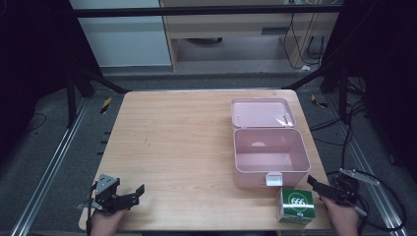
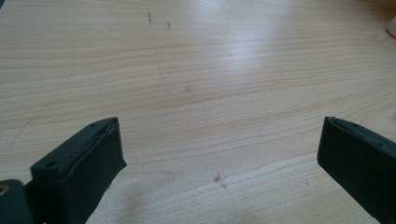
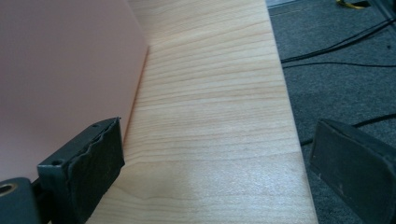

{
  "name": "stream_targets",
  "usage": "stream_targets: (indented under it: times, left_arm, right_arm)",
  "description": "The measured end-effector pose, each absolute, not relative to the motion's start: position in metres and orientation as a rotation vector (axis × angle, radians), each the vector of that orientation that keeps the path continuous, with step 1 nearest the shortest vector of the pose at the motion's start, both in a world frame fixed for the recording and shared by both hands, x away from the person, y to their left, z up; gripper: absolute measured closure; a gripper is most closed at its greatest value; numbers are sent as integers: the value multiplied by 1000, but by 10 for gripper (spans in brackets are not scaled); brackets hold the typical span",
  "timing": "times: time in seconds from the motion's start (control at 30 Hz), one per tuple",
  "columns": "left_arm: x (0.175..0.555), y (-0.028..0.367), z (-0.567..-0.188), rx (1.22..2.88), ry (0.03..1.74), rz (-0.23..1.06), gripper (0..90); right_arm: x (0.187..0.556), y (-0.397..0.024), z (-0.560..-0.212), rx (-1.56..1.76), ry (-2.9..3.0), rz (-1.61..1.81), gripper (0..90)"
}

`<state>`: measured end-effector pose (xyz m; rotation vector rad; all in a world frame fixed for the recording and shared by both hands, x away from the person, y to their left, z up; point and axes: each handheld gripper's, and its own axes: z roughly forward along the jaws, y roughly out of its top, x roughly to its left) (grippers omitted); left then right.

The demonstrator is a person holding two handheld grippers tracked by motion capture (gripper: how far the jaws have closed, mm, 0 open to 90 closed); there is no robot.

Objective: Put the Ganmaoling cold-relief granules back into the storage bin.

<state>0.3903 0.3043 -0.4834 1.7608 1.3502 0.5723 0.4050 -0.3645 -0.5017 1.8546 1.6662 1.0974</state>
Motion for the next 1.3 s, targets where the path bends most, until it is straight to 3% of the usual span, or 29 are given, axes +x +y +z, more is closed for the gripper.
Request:
stream_targets:
  times: [0.23, 0.57, 0.93, 1.3]
  left_arm:
    - [391, 303, -484, 1766, 1339, 560, 0]
    - [391, 303, -483, 1740, 1353, 521, 0]
    - [393, 311, -483, 1686, 1389, 493, 0]
    - [394, 311, -483, 1681, 1389, 488, 0]
  right_arm:
    - [406, -366, -491, 1797, 1756, 1067, 32]
    - [410, -373, -456, 1416, 2325, 806, 15]
    - [405, -348, -444, 742, 2908, 460, 5]
    - [395, -319, -408, 505, 3020, 382, 4]
